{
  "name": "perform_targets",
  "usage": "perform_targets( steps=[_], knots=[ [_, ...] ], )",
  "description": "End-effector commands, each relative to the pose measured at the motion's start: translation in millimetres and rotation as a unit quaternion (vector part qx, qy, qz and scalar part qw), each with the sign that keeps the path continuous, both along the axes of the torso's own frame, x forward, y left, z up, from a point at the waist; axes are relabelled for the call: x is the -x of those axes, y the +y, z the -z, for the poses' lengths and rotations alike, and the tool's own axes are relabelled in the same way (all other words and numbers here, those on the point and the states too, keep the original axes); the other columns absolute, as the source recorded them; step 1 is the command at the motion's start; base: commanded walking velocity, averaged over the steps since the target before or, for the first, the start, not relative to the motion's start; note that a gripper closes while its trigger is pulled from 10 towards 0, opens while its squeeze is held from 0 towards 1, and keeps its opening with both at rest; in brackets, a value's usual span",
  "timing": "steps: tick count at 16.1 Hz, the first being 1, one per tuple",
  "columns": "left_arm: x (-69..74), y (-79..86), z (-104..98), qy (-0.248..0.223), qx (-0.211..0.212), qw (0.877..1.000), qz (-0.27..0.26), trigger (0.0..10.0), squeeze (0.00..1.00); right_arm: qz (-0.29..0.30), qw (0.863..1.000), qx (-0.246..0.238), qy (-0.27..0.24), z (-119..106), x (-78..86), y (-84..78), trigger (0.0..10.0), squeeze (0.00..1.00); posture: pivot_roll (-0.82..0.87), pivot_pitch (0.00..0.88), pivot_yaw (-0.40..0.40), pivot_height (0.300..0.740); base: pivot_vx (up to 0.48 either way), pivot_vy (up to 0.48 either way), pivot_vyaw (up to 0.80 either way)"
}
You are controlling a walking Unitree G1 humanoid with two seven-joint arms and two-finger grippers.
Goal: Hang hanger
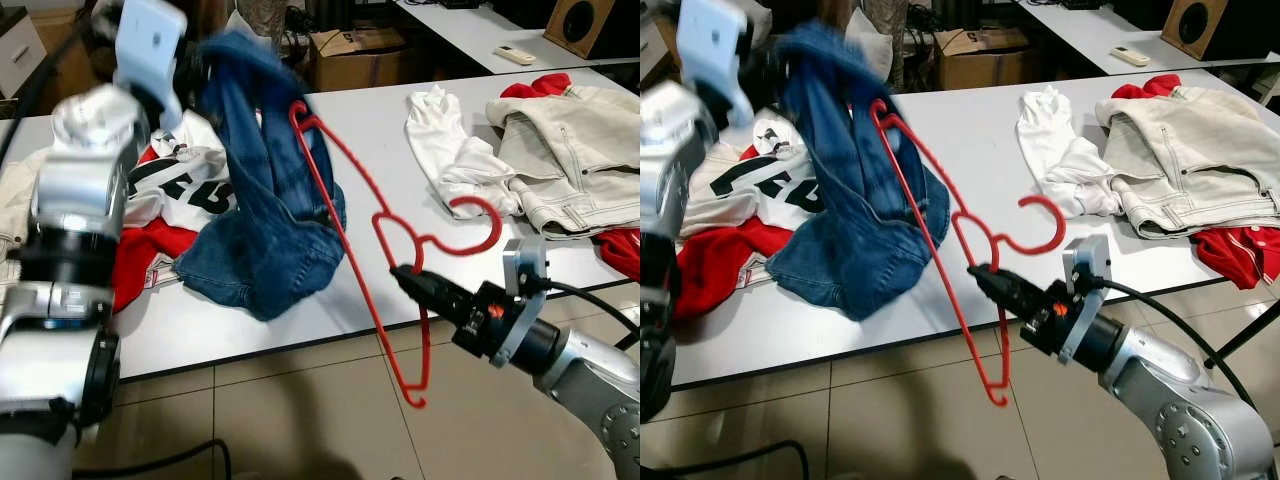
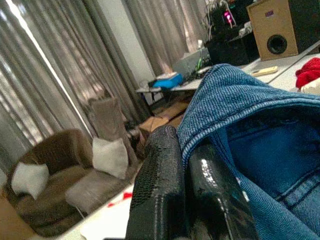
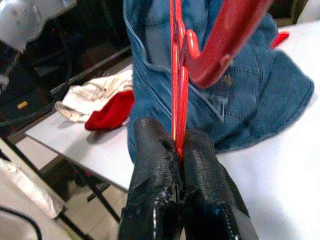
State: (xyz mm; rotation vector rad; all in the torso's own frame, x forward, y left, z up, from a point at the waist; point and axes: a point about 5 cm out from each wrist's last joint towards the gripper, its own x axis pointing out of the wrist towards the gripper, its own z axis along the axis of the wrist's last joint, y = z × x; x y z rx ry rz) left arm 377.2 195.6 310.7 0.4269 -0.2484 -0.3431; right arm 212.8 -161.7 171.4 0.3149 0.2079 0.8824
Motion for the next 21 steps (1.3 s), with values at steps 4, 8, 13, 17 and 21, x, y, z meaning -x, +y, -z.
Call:
perform_targets(
  steps=[4, 8, 13, 17, 21],
  knots=[
    [0.2, -30.0, -44.6, -0.046, -0.154, 0.983, 0.091, 0.0, 0.00, 0.010, 0.999, -0.003, 0.041, 3.3, -10.0, 3.9, 10.0, 0.00, -0.06, 0.000, -0.004, 0.740, 0.000, 0.000, 0.00],
    [10.0, -80.9, 22.1, 0.060, -0.225, 0.947, 0.221, 0.0, 0.00, 0.041, 0.994, -0.001, 0.105, 16.7, -23.9, 13.5, 10.0, 0.00, -0.08, 0.000, -0.010, 0.740, 0.000, 0.000, 0.00],
    [31.2, -90.4, 64.5, 0.130, -0.262, 0.909, 0.297, 1.3, 0.00, 0.119, 0.980, -0.025, 0.155, 27.0, -40.1, 3.2, 10.0, 0.00, -0.07, 0.000, -0.020, 0.740, 0.000, 0.000, 0.00],
    [45.0, -79.6, 64.1, 0.127, -0.246, 0.915, 0.294, 0.0, 0.00, 0.213, 0.945, -0.150, 0.199, 28.6, -59.9, -14.6, 10.0, 0.00, -0.06, 0.000, -0.028, 0.740, 0.000, 0.000, 0.00],
    [31.7, -83.4, 42.6, 0.062, -0.205, 0.948, 0.234, 6.9, 0.00, 0.151, 0.957, -0.108, 0.223, 36.6, -55.0, 9.4, 10.0, 0.00, -0.05, 0.000, -0.043, 0.740, 0.000, 0.000, 0.00]
  ],
)
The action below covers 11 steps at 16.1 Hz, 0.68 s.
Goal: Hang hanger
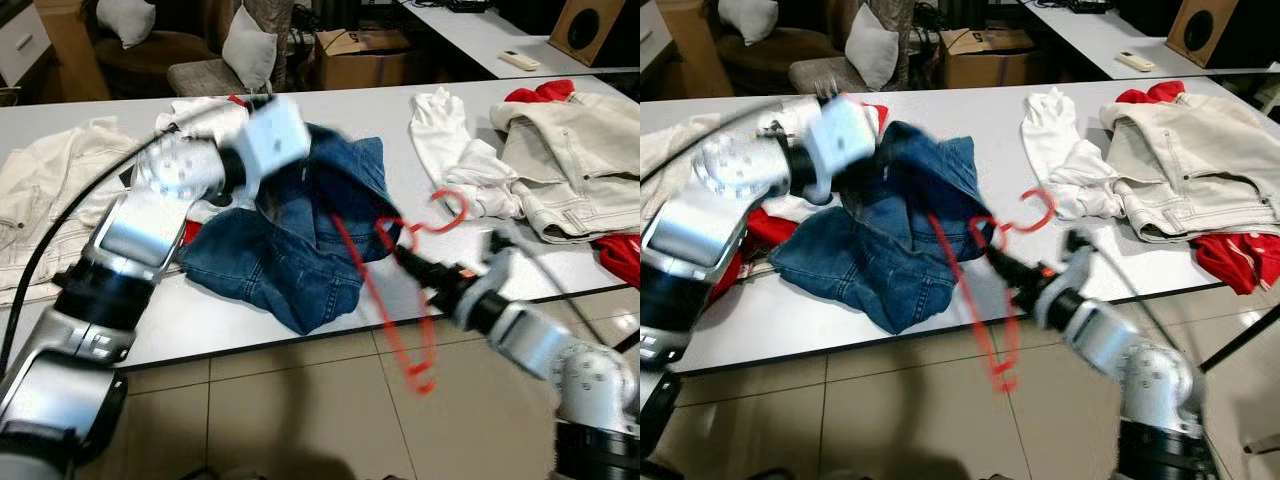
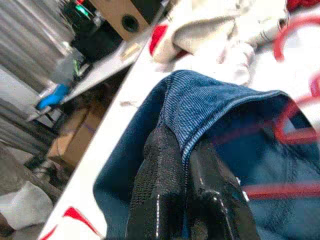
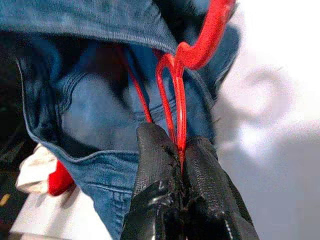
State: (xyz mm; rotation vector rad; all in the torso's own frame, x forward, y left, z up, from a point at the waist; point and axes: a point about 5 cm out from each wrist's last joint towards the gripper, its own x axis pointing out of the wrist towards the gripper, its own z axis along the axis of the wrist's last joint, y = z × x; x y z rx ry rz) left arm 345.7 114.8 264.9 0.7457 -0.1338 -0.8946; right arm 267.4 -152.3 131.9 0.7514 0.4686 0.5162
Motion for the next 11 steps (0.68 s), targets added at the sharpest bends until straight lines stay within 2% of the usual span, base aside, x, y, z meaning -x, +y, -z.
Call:
perform_targets(
  steps=[1, 2, 3, 4, 6, 8, 10, 11],
  knots=[
    [2.4, -7.7, 6.6, 0.013, 0.005, 1.000, 0.010, 10.0, 0.00, -0.001, 1.000, -0.003, -0.008, -6.4, -3.8, 3.2, 10.0, 0.00, -0.06, 0.000, -0.039, 0.740, 0.000, 0.000, 0.00],
    [3.4, -9.5, 11.4, 0.024, 0.008, 1.000, 0.012, 10.0, 0.00, 0.001, 1.000, -0.008, -0.010, -7.9, -5.2, 4.3, 10.0, 0.00, -0.06, 0.000, -0.037, 0.740, 0.000, 0.000, 0.00],
    [0.9, -5.7, 25.4, 0.032, 0.001, 0.999, -0.016, 10.0, 1.00, 0.002, 1.000, -0.016, -0.016, -11.7, -7.3, 6.0, 10.0, 0.00, -0.06, 0.000, -0.034, 0.740, 0.000, 0.000, 0.00],
    [-2.5, 4.6, 40.2, 0.022, -0.034, 0.998, -0.054, 10.0, 1.00, -0.003, 0.999, -0.024, -0.024, -15.4, -6.9, 7.7, 10.0, 0.00, -0.06, 0.000, -0.031, 0.740, 0.000, 0.000, 0.00],
    [-7.8, 15.9, 46.2, -0.010, -0.059, 0.994, -0.096, 10.0, 1.00, -0.012, 0.999, -0.031, -0.034, -18.7, -4.8, 9.3, 10.0, 0.00, -0.06, 0.000, -0.031, 0.740, 0.000, 0.000, 0.00],
    [-18.6, 38.4, 41.5, -0.097, -0.082, 0.975, -0.182, 10.0, 1.00, -0.022, 0.997, -0.042, -0.055, -25.5, 0.5, 7.2, 10.0, 0.00, -0.06, 0.000, -0.030, 0.740, 0.000, 0.000, 0.00],
    [-20.8, 41.8, 40.7, -0.118, -0.089, 0.970, -0.193, 10.0, 1.00, -0.021, 0.997, -0.046, -0.061, -27.7, 1.6, 4.7, 10.0, 0.00, -0.06, 0.000, -0.027, 0.740, 0.000, 0.000, 0.00],
    [-22.3, 41.9, 47.1, -0.106, -0.096, 0.971, -0.191, 10.0, 0.20, -0.023, 0.996, -0.048, -0.066, -29.3, 2.1, 4.0, 10.0, 0.00, -0.06, 0.000, -0.026, 0.740, 0.000, 0.000, 0.00]
  ],
)
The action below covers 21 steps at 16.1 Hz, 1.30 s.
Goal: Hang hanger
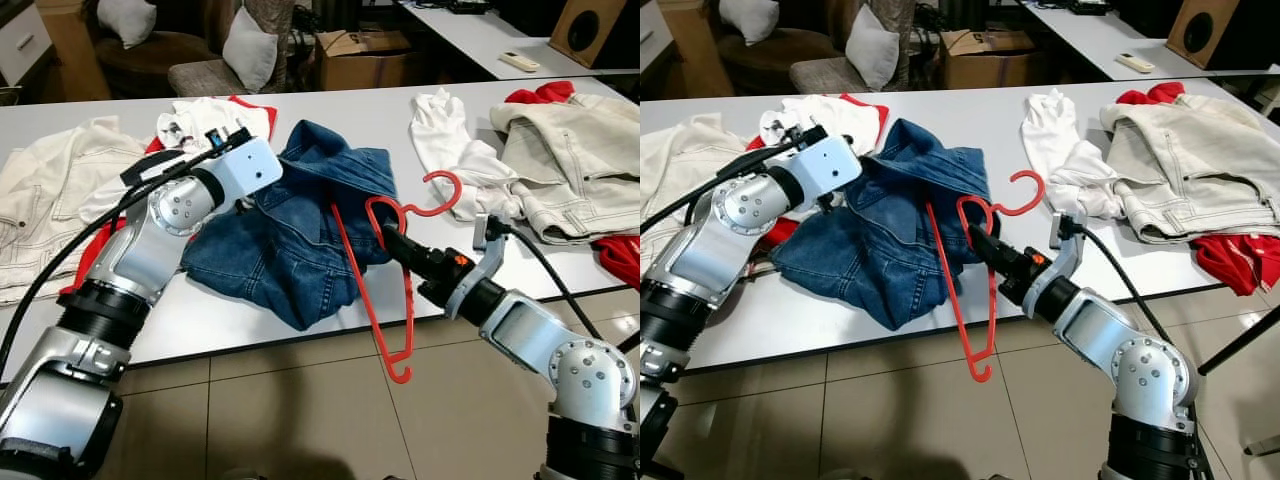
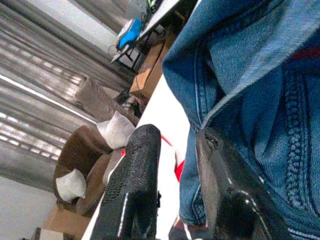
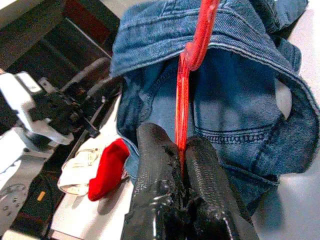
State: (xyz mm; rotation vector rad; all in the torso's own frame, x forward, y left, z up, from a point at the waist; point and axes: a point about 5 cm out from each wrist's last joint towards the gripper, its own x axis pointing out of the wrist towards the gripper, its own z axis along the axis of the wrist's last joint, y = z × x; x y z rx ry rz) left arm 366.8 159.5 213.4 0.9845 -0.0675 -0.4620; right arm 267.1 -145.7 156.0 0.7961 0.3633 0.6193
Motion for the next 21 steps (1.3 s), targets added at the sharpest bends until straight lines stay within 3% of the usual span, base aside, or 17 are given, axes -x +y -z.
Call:
perform_targets(
  steps=[1, 2, 4, 6, 8, 10, 12, 13, 14, 15, 16, 17, 19, 20, 21],
  knots=[
    [-2.5, -3.6, 4.5, 0.024, 0.023, 0.999, 0.004, 10.0, 0.00, -0.003, 1.000, -0.006, -0.017, -6.7, 2.4, -2.5, 10.0, 0.00, -0.06, 0.000, -0.024, 0.740, 0.000, 0.000, 0.00],
    [-4.5, -6.8, 21.9, 0.100, 0.123, 0.987, -0.005, 10.0, 0.00, -0.006, 1.000, -0.009, -0.025, -9.2, 3.2, -1.7, 10.0, 0.00, -0.07, 0.000, -0.017, 0.740, 0.000, 0.000, 0.00],
    [-4.5, -8.2, 33.3, 0.145, 0.177, 0.973, -0.015, 10.0, 0.00, -0.006, 1.000, -0.010, -0.029, -10.8, 3.7, -1.4, 10.0, 0.00, -0.07, 0.000, -0.014, 0.740, 0.000, 0.000, 0.00],
    [-3.4, -7.3, 41.0, 0.184, 0.197, 0.963, -0.021, 10.0, 0.00, -0.005, 0.999, -0.010, -0.032, -11.6, 4.3, -2.0, 10.0, 0.00, -0.07, 0.000, -0.010, 0.740, 0.000, 0.000, 0.00],
    [-5.9, -0.2, 39.8, 0.186, 0.221, 0.956, -0.046, 10.0, 0.00, -0.003, 0.999, -0.010, -0.033, -11.9, 4.8, -3.3, 10.0, 0.00, -0.07, 0.000, -0.009, 0.740, 0.000, 0.000, 0.00],
    [-11.8, 20.2, 39.3, 0.143, 0.137, 0.976, -0.095, 10.0, 0.00, -0.002, 0.999, -0.012, -0.037, -13.3, 4.9, -5.0, 10.0, 0.00, -0.07, 0.000, -0.011, 0.740, 0.000, 0.000, 0.00],
    [-13.6, 26.9, 39.8, 0.128, 0.096, 0.982, -0.102, 10.0, 0.00, -0.001, 0.999, -0.014, -0.042, -15.4, 4.4, -6.1, 10.0, 0.00, -0.07, 0.000, -0.011, 0.740, 0.000, 0.000, 0.00],
    [-13.5, 25.6, 41.6, 0.133, 0.098, 0.982, -0.097, 10.0, 0.00, -0.001, 0.999, -0.017, -0.046, -16.6, 4.2, -6.7, 10.0, 0.00, -0.07, 0.000, -0.011, 0.740, 0.000, 0.000, 0.00],
    [-13.1, 23.5, 43.3, 0.143, 0.114, 0.979, -0.093, 10.0, 0.00, -0.001, 0.999, -0.017, -0.047, -17.1, 4.2, -6.9, 10.0, 0.00, -0.07, 0.000, -0.008, 0.740, 0.000, 0.000, 0.00],
    [-12.2, 18.0, 46.2, 0.167, 0.161, 0.969, -0.085, 10.0, 0.00, -0.001, 0.999, -0.018, -0.048, -17.7, 4.2, -7.2, 10.0, 0.00, -0.08, 0.000, -0.006, 0.740, 0.000, 0.000, 0.00],
    [-12.5, 12.1, 49.4, 0.193, 0.233, 0.949, -0.082, 10.0, 0.00, -0.001, 0.999, -0.019, -0.050, -18.3, 4.5, -7.5, 10.0, 0.00, -0.08, 0.000, -0.006, 0.740, 0.000, 0.000, 0.00],
    [-12.8, 10.6, 52.7, 0.209, 0.259, 0.939, -0.086, 10.0, 0.00, 0.000, 0.999, -0.019, -0.051, -18.6, 4.6, -7.6, 10.0, 0.00, -0.08, 0.000, -0.005, 0.740, 0.000, 0.000, 0.00],
    [-13.4, 14.8, 67.2, 0.236, 0.269, 0.926, -0.123, 10.0, 0.00, 0.000, 0.998, -0.019, -0.053, -19.4, 5.5, -8.0, 10.0, 0.00, -0.08, 0.000, -0.002, 0.740, 0.000, 0.000, 0.00],
    [-14.1, 18.2, 69.4, 0.239, 0.287, 0.917, -0.143, 10.0, 1.00, 0.000, 0.998, -0.020, -0.054, -19.5, 5.7, -8.5, 10.0, 0.00, -0.08, 0.000, 0.000, 0.740, 0.000, 0.000, 0.00],
    [-14.2, 19.8, 70.2, 0.242, 0.302, 0.910, -0.151, 10.0, 1.00, 0.001, 0.998, -0.020, -0.055, -19.6, 5.9, -9.0, 10.0, 0.00, -0.08, 0.000, -0.001, 0.740, 0.000, 0.000, 0.00]
  ],
)
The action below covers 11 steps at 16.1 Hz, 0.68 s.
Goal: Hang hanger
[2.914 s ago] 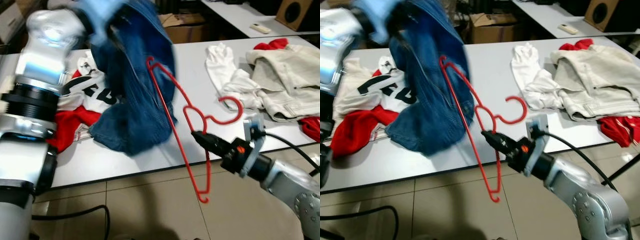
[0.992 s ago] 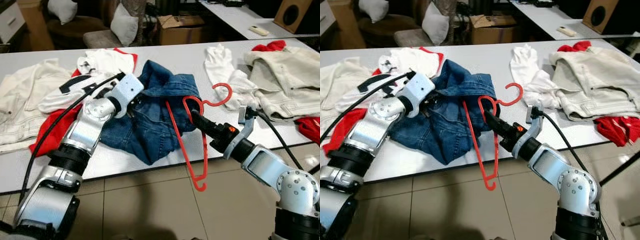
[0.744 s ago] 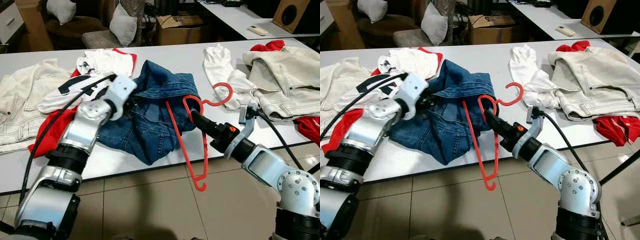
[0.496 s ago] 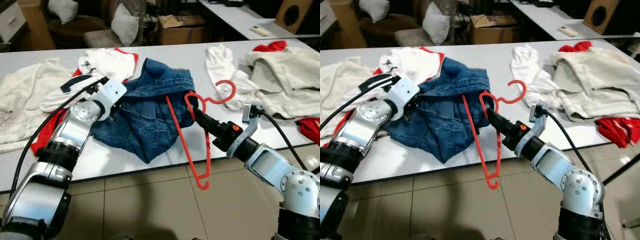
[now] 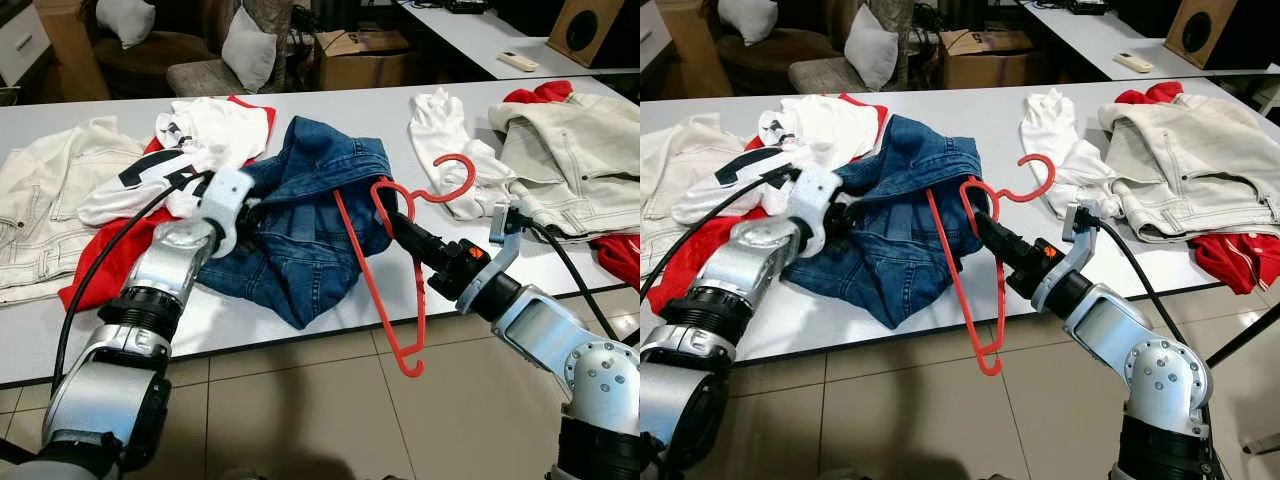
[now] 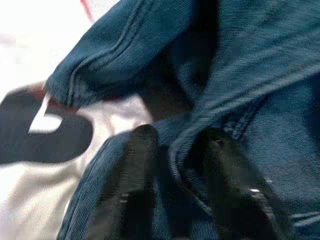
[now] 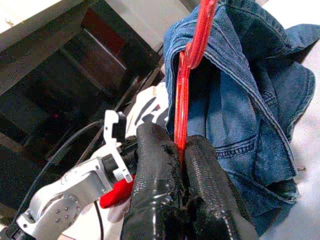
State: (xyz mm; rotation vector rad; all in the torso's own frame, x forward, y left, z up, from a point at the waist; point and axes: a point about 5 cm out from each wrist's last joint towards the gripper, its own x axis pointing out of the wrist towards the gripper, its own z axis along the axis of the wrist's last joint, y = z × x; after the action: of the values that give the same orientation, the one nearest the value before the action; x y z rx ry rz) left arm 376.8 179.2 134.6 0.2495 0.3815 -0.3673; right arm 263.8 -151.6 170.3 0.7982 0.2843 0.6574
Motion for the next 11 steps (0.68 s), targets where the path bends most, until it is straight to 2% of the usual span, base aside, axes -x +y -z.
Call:
perform_targets(
  steps=[1, 2, 3, 4, 6, 8, 11],
  knots=[
    [-4.5, 0.9, -8.6, -0.005, 0.017, 1.000, -0.011, 10.0, 1.00, 0.001, 1.000, -0.005, -0.017, -5.5, 2.7, -3.4, 10.0, 0.00, -0.08, 0.000, -0.002, 0.740, 0.000, 0.000, 0.00],
    [-3.6, -1.6, -8.0, 0.002, 0.044, 0.999, -0.003, 10.0, 1.00, 0.001, 1.000, -0.005, -0.018, -6.0, 2.8, -3.6, 10.0, 0.00, -0.08, 0.000, -0.003, 0.740, 0.000, 0.000, 0.00],
    [-3.5, -2.3, -7.7, 0.003, 0.052, 0.999, -0.001, 3.0, 1.00, 0.001, 1.000, -0.005, -0.018, -6.1, 2.8, -3.9, 10.0, 0.00, -0.08, 0.000, -0.004, 0.740, 0.000, 0.000, 0.00],
    [-3.5, -3.4, -6.9, 0.006, 0.063, 0.998, -0.001, 0.0, 0.00, 0.000, 1.000, -0.004, -0.018, -6.3, 2.5, -4.3, 10.0, 0.00, -0.08, 0.000, -0.006, 0.740, 0.000, 0.000, 0.00],
    [-2.7, -5.8, -5.7, 0.010, 0.082, 0.997, 0.000, 0.0, 0.00, 0.000, 1.000, -0.005, -0.018, -6.6, 2.3, -4.8, 10.0, 0.00, -0.08, 0.000, -0.008, 0.740, 0.000, 0.000, 0.00],
    [-0.6, -11.5, -8.9, 0.007, 0.125, 0.992, 0.011, 0.0, 0.00, 0.001, 1.000, -0.003, -0.016, -5.8, 1.7, -4.9, 10.0, 0.00, -0.08, 0.000, -0.012, 0.740, 0.000, 0.000, 0.00],
    [3.1, -14.8, -13.8, -0.005, 0.149, 0.989, 0.022, 0.0, 0.00, 0.006, 1.000, -0.001, -0.013, -5.1, -0.5, -5.8, 10.0, 0.00, -0.08, 0.000, -0.015, 0.740, 0.000, 0.000, 0.00]
  ],
)
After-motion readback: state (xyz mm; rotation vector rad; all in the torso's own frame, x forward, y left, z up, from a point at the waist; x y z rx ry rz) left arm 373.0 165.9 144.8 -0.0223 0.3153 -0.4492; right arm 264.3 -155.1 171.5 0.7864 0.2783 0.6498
